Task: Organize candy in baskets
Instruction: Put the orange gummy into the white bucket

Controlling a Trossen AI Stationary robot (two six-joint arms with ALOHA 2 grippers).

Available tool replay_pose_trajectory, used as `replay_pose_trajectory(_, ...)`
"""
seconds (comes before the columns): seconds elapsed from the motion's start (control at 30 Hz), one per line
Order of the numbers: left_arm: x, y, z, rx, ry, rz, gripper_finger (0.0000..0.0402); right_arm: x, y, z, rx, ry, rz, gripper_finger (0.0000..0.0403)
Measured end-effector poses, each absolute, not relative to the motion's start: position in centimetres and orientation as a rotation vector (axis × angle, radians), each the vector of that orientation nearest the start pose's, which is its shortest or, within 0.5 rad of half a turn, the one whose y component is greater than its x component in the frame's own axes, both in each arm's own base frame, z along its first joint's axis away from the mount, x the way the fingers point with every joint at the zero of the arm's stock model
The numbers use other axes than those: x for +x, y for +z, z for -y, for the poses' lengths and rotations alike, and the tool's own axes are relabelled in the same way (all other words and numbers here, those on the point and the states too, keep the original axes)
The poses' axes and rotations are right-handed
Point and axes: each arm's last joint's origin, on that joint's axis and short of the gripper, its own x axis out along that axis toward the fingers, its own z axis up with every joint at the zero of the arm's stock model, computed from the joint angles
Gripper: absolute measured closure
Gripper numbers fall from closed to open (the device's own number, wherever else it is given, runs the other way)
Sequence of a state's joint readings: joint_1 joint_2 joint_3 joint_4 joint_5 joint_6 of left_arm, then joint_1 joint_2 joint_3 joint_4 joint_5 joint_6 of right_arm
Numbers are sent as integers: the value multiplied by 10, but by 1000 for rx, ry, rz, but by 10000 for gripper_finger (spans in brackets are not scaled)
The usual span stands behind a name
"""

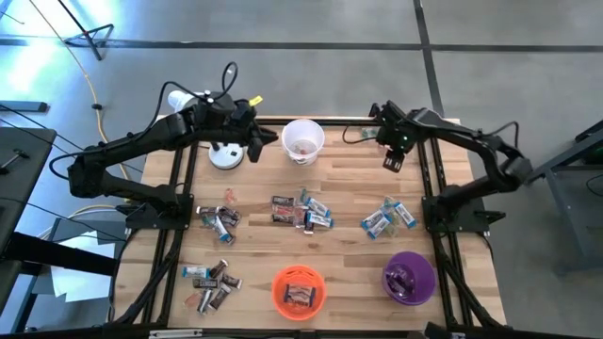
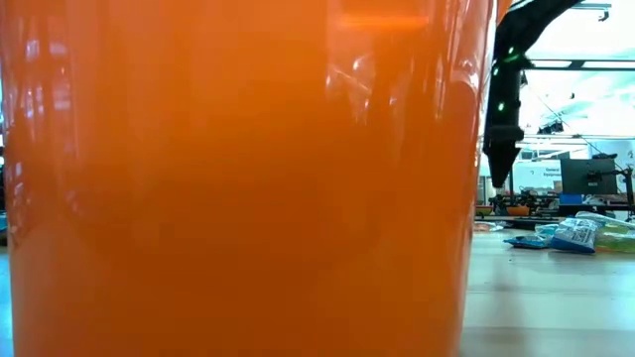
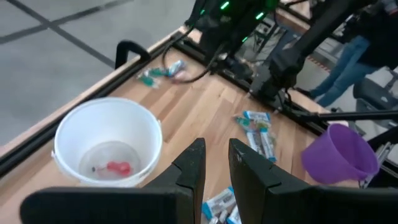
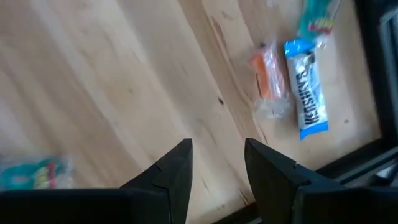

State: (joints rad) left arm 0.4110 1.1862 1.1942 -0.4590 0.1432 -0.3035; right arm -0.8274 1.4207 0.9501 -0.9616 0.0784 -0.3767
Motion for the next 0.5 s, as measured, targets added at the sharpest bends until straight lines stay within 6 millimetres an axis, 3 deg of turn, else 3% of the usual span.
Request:
replay_pose_trajectory(0.2,234,374,-102,-378,330,-334,346,164,189,200,266,-488,-1475,263)
replay_pose_trajectory(0.5,229,378,-115,-372,399,-277,346,166,180,213,225,-495,-1446,263)
